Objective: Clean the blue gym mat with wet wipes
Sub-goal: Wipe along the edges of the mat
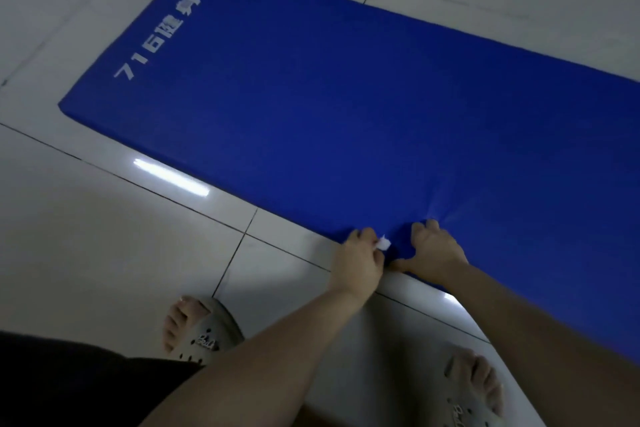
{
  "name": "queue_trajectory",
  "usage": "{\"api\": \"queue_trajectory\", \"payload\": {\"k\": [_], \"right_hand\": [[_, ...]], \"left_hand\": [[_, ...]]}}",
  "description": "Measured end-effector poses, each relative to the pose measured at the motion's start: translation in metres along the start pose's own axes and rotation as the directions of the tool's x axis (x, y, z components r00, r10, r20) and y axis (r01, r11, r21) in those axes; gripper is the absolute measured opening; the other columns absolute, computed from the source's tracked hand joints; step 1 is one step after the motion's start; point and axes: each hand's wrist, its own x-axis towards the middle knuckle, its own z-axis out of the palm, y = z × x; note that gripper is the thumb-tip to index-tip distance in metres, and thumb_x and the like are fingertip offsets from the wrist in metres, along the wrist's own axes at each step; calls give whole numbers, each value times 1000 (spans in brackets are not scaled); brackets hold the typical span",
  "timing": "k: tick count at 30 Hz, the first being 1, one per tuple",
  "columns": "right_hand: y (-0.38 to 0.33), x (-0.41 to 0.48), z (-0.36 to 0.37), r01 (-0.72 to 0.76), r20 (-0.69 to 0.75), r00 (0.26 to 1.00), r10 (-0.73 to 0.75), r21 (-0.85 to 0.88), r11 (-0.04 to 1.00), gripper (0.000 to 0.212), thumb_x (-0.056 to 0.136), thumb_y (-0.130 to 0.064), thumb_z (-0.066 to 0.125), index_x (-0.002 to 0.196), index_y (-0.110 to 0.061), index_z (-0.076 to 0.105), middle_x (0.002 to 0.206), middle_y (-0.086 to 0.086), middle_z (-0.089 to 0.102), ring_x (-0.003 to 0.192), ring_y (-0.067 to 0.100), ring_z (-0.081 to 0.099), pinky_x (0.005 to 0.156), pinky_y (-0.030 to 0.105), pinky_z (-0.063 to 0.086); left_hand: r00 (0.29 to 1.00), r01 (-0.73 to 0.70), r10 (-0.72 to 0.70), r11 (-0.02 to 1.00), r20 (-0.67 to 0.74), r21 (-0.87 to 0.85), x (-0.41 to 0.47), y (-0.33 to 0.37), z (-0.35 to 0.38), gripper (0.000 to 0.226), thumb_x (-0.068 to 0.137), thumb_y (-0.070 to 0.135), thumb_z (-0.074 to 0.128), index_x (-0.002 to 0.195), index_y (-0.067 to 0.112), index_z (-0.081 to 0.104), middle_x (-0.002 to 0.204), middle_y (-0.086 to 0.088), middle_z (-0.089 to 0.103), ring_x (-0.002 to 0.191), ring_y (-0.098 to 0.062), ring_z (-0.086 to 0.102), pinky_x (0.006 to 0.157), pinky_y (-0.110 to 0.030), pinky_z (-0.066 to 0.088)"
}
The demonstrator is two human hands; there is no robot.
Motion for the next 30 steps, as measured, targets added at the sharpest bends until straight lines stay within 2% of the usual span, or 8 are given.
{"api": "queue_trajectory", "payload": {"k": [4, 7, 9, 11, 13, 17, 23, 30], "right_hand": [[22, -21, -1, -25, 4, 1000, 25, -2, 1000, 51, 86, -53, 69, 117, -17, 51, 124, 7, 46, 106, 24, 51, 83, 40, 54], [36, -34, 3, -132, -65, 990, 125, -120, 984, 72, 82, -59, 69, 133, -17, 40, 128, 8, 40, 112, 25, 49, 79, 36, 54], [46, -43, 8, -200, -104, 978, 182, -206, 958, 86, 78, -66, 70, 138, -18, 33, 131, 9, 36, 115, 25, 47, 82, 36, 53], [53, -49, 13, -217, -120, 974, 192, -256, 942, 94, 75, -68, 71, 141, -18, 28, 133, 10, 34, 118, 26, 46, 87, 36, 52], [56, -51, 16, -199, -136, 977, 165, -295, 935, 96, 74, -67, 72, 142, -18, 27, 134, 10, 35, 118, 27, 46, 90, 37, 50], [46, -47, 8, -135, -156, 984, 87, -327, 935, 95, 75, -67, 71, 143, -17, 27, 134, 10, 36, 116, 26, 46, 86, 36, 47], [55, -57, 2, -182, -215, 970, 113, -335, 924, 109, 75, -65, 72, 153, -16, 12, 142, 13, 34, 123, 30, 45, 95, 40, 47], [25, -63, -29, -20, -351, 931, -96, -311, 950, 83, 81, -58, 68, 150, -23, 37, 139, 2, 50, 117, 25, 53, 86, 36, 52]], "left_hand": [[866, 343, -466, 817, -180, -464, 8, -9, -17, 29, 95, 26, 66, 110, 12, 45, 98, -6, 64, 87, -29, 68, 70, -36, 51], [605, 542, -795, 379, 35, -750, 28, -31, -39, 58, 92, 25, 69, 139, 2, 43, 125, -19, 64, 105, -35, 70, 87, -45, 60], [579, 585, -769, 163, 269, -795, 41, -35, -45, 55, 93, 19, 65, 142, 0, 49, 136, -20, 62, 115, -33, 67, 96, -44, 56], [615, 564, -699, 66, 365, -823, 50, -28, -44, 41, 97, 14, 60, 135, -1, 57, 134, -18, 63, 97, -19, 75, 94, -38, 56], [619, 544, -668, -14, 413, -839, 51, -23, -43, 22, 99, 11, 61, 117, 0, 66, 108, -7, 69, 64, -4, 70, 61, -25, 61], [610, 582, -662, 1, 436, -813, 48, -39, -47, 22, 88, 29, 77, 102, 14, 71, 57, 5, 58, 42, -3, 53, 36, -18, 40], [716, 520, -633, 202, 294, -830, 58, -23, -64, 51, 80, 48, 76, 114, 14, 60, 60, 2, 47, 47, -9, 41, 40, -22, 42], [709, 376, -697, 244, 108, -894, 56, -43, -107, 52, 85, 44, 69, 123, 11, 56, 73, -2, 51, 58, -13, 46, 46, -25, 40]]}}
